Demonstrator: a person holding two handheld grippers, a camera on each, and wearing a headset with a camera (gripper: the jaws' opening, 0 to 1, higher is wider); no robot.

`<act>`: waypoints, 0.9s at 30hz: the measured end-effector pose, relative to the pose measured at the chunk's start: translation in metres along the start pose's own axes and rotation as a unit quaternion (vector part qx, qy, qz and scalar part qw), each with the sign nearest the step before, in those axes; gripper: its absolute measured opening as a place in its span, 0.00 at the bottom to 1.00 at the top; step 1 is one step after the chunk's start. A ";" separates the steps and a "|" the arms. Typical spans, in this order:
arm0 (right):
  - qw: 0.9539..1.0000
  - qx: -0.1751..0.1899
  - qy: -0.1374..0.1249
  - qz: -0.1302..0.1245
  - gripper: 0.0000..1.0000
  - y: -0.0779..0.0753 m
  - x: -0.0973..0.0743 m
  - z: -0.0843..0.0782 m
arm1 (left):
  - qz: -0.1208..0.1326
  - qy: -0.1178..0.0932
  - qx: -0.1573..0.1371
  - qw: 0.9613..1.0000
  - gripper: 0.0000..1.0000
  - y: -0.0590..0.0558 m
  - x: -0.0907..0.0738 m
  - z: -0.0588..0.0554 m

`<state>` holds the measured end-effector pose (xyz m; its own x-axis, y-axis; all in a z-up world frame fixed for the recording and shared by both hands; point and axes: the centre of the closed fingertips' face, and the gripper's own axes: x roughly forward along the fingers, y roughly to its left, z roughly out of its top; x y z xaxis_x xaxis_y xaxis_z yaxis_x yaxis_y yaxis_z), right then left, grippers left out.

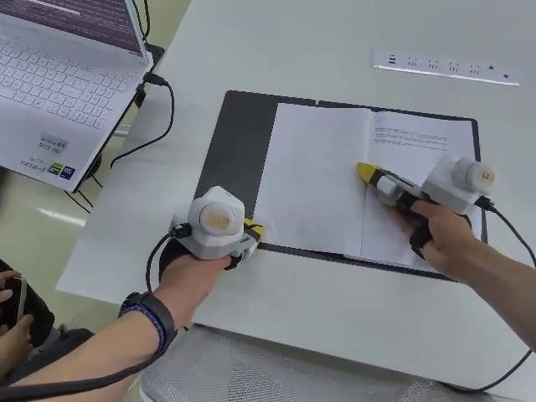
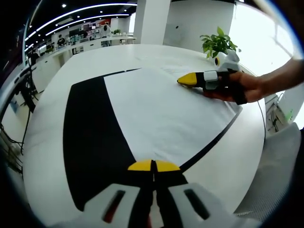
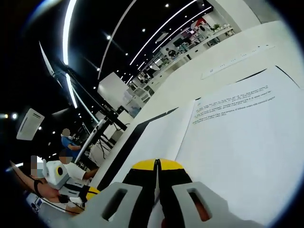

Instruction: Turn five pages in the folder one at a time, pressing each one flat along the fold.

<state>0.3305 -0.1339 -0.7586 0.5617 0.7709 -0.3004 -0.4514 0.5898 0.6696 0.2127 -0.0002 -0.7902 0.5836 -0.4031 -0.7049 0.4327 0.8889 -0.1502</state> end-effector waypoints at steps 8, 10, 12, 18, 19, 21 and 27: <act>1.000 -0.005 0.018 0.014 0.00 0.011 -0.015 -0.020 | -0.001 -0.001 0.001 1.000 0.00 0.000 -0.001 -0.001; 1.000 -0.005 0.020 0.016 0.00 0.012 -0.019 -0.023 | -0.001 -0.001 0.001 1.000 0.00 0.000 -0.001 -0.001; 1.000 -0.004 0.022 0.019 0.00 0.015 -0.023 -0.028 | -0.001 -0.002 0.002 1.000 0.00 0.000 -0.001 -0.001; 0.999 -0.014 0.040 0.029 0.00 0.024 -0.033 -0.043 | -0.002 -0.003 0.002 1.000 0.00 0.000 -0.001 -0.001; 0.999 -0.016 0.041 0.030 0.00 0.025 -0.035 -0.044 | -0.002 -0.003 0.002 1.000 0.00 -0.001 -0.001 -0.001; 0.998 -0.019 0.044 0.030 0.00 0.028 -0.040 -0.050 | -0.002 -0.004 0.002 1.000 0.00 -0.001 -0.001 -0.001; 0.998 -0.022 0.050 0.038 0.00 0.037 -0.050 -0.065 | -0.004 -0.006 -0.003 1.000 0.00 -0.001 -0.001 0.000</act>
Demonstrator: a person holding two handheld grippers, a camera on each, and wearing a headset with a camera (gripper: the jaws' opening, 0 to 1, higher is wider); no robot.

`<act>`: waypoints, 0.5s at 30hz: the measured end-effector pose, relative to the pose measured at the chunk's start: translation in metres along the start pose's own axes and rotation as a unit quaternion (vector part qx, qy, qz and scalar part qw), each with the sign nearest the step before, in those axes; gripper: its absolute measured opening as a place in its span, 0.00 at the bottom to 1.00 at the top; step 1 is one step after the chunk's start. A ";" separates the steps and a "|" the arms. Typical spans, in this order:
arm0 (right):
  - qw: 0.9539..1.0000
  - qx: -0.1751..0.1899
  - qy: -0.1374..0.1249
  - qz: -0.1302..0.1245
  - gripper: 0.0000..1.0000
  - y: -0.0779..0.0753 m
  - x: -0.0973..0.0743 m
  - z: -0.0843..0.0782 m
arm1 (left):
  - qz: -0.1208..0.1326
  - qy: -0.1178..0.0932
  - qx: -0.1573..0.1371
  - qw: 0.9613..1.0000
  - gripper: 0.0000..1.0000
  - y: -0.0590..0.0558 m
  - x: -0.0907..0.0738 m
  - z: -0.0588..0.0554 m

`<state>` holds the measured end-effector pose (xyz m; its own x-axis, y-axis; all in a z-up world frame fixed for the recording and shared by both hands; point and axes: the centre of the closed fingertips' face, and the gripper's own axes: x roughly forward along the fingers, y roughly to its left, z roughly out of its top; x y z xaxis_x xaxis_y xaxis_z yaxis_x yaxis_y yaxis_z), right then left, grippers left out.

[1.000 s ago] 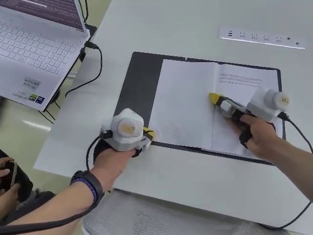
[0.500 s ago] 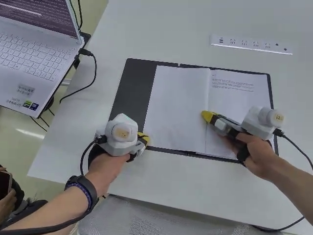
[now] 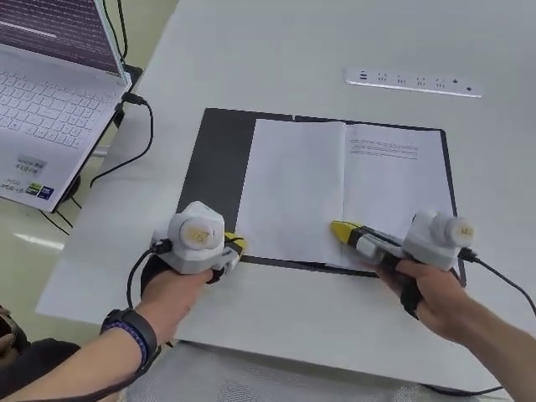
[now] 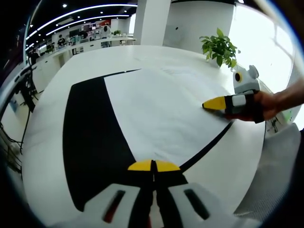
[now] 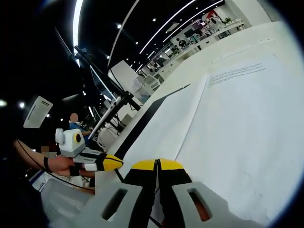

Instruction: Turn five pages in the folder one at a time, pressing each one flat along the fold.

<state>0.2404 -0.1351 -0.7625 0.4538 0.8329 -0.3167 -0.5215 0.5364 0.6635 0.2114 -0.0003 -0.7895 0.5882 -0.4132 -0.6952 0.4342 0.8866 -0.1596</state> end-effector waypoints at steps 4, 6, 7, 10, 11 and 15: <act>1.000 -0.004 0.006 0.002 0.00 0.003 -0.004 -0.008 | -0.003 0.002 0.003 1.000 0.00 0.000 0.000 0.000; 1.000 -0.001 0.009 0.004 0.00 -0.002 -0.004 -0.008 | -0.003 0.002 0.000 1.000 0.00 0.000 0.000 0.000; 1.000 0.002 0.008 0.003 0.00 -0.002 -0.005 -0.008 | -0.003 0.001 -0.002 1.000 0.00 0.001 0.000 0.000; 1.000 -0.001 0.013 0.003 0.00 0.000 -0.007 -0.014 | 0.000 0.000 -0.005 1.000 0.00 0.001 0.000 0.000; 1.000 -0.001 0.016 0.005 0.00 0.001 -0.009 -0.017 | 0.000 -0.001 -0.005 1.000 0.00 0.001 0.000 0.000; 1.000 0.000 0.020 0.008 0.00 0.003 -0.014 -0.025 | 0.002 -0.001 -0.008 1.000 0.00 0.001 0.000 -0.001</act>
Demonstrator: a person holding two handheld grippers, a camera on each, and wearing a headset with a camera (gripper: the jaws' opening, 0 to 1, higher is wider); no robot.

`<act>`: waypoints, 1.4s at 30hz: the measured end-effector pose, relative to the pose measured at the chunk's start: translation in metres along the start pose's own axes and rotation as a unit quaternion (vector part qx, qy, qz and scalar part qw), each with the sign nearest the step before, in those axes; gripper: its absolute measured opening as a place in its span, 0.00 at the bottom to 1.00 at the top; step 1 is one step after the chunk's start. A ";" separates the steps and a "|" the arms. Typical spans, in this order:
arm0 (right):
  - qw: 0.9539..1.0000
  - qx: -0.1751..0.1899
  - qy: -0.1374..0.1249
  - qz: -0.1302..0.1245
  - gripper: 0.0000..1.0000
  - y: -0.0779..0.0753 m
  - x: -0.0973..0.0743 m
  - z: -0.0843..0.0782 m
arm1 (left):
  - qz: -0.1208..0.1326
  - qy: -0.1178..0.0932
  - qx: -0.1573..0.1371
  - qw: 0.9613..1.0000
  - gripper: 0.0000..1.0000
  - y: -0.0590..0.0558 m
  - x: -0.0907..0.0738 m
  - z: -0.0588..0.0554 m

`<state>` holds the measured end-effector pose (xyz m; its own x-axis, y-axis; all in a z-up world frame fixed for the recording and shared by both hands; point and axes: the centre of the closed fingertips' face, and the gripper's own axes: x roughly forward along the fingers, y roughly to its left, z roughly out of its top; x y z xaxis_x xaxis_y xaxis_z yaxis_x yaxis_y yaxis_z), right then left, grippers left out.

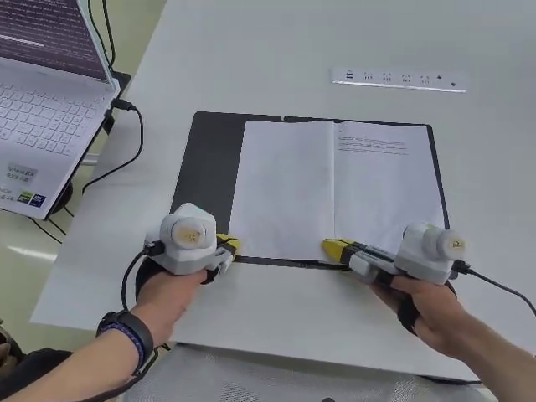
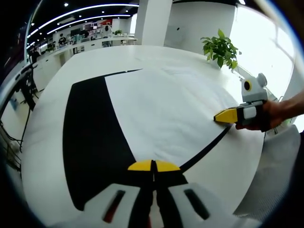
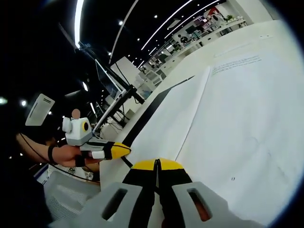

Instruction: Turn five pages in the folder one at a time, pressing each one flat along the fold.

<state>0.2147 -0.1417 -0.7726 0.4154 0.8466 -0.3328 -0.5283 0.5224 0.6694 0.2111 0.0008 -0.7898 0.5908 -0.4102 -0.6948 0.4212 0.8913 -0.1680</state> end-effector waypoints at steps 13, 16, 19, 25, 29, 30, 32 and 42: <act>1.000 0.023 0.002 -0.018 0.00 -0.002 -0.004 -0.009 | 0.003 0.000 -0.012 1.000 0.00 0.000 0.000 0.000; 0.999 0.034 0.008 -0.025 0.00 -0.002 -0.004 -0.009 | 0.001 0.004 -0.010 1.000 0.00 -0.001 0.000 -0.001; 0.999 0.036 0.013 -0.030 0.00 -0.003 -0.004 -0.010 | 0.003 0.008 -0.002 1.000 0.00 -0.002 0.000 0.000; 0.999 0.027 0.020 -0.029 0.01 0.003 -0.005 -0.008 | -0.003 0.027 -0.009 1.000 0.02 -0.003 0.000 0.001; 0.999 0.013 0.022 -0.021 0.12 0.007 -0.009 -0.004 | -0.006 0.015 0.008 1.000 0.12 -0.014 -0.006 0.012; 1.000 0.011 0.019 -0.021 0.16 0.009 -0.012 0.000 | -0.007 0.013 0.013 1.000 0.13 -0.017 -0.009 0.016; 1.000 0.008 0.009 -0.018 0.21 0.012 -0.016 0.007 | -0.007 0.007 0.022 1.000 0.16 -0.021 -0.013 0.022; 0.999 -0.016 -0.022 -0.038 0.30 0.006 -0.047 0.038 | -0.011 -0.027 0.029 0.999 0.24 -0.042 -0.029 0.042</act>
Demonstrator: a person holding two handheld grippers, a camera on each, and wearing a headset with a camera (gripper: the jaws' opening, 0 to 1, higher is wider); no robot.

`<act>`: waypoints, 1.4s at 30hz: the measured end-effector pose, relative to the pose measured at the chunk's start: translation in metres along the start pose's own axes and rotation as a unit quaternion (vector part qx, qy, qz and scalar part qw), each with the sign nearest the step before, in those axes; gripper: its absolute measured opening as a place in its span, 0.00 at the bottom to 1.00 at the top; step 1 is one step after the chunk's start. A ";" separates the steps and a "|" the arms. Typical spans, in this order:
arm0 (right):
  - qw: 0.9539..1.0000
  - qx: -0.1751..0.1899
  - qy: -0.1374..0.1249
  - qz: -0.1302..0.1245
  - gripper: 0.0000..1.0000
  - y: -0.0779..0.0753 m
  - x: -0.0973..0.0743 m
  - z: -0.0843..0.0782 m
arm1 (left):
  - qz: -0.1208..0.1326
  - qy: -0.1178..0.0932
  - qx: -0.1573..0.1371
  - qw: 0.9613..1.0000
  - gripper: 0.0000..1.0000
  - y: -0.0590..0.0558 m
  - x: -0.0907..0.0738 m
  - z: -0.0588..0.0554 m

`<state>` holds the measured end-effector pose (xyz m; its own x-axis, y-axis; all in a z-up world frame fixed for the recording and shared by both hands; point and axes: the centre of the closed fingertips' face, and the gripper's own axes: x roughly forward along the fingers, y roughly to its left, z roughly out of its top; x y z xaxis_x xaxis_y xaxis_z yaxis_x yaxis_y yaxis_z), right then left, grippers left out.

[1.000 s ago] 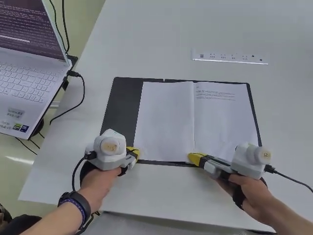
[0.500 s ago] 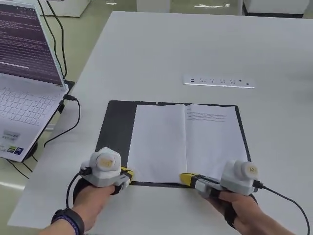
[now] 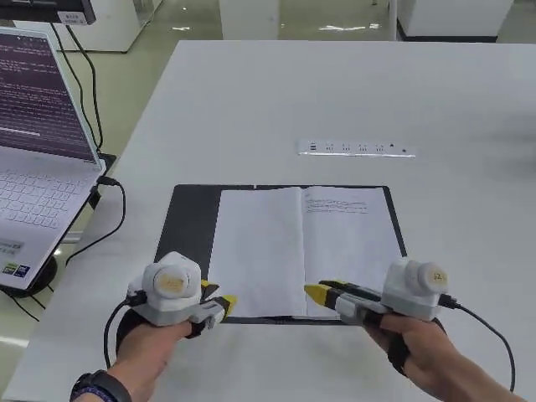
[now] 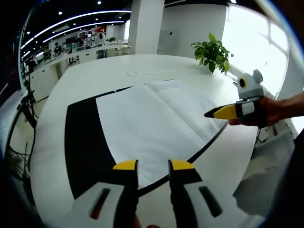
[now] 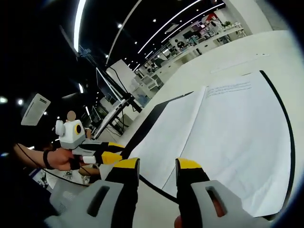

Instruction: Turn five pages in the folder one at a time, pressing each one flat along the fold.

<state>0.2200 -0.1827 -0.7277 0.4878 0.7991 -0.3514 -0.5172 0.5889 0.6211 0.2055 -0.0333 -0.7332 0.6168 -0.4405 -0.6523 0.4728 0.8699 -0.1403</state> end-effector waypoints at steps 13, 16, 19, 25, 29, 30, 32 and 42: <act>0.996 -0.080 -0.007 -0.044 0.44 -0.006 -0.040 0.021 | 0.009 -0.037 0.008 0.999 0.32 -0.001 -0.028 0.030; 0.994 -0.095 -0.005 -0.059 0.48 -0.012 -0.046 0.026 | 0.015 -0.052 0.014 0.998 0.32 0.002 -0.036 0.040; 0.993 -0.096 -0.020 -0.064 0.48 -0.012 -0.054 0.035 | 0.015 -0.062 0.021 0.998 0.35 0.004 -0.044 0.050; 0.990 -0.106 -0.042 -0.081 0.54 -0.010 -0.072 0.050 | 0.019 -0.062 0.039 0.997 0.39 0.009 -0.061 0.052; 0.989 -0.107 -0.052 -0.092 0.56 -0.011 -0.084 0.053 | 0.024 -0.064 0.038 0.997 0.44 0.012 -0.073 0.050; 0.988 -0.107 -0.053 -0.094 0.56 -0.010 -0.086 0.052 | 0.025 -0.065 0.038 0.997 0.46 0.013 -0.076 0.049; 0.988 -0.107 -0.056 -0.096 0.57 -0.008 -0.092 0.052 | 0.029 -0.067 0.039 0.997 0.48 0.015 -0.082 0.048; 0.986 -0.105 -0.048 -0.121 0.63 -0.007 -0.119 0.038 | 0.037 -0.082 0.019 0.996 0.59 0.018 -0.104 0.042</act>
<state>0.1919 -0.2861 -0.6636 0.6744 0.6227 -0.3968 -0.5067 0.7811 0.3648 0.1763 0.0188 -0.6364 0.7438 -0.4094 -0.5283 0.4447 0.8933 -0.0661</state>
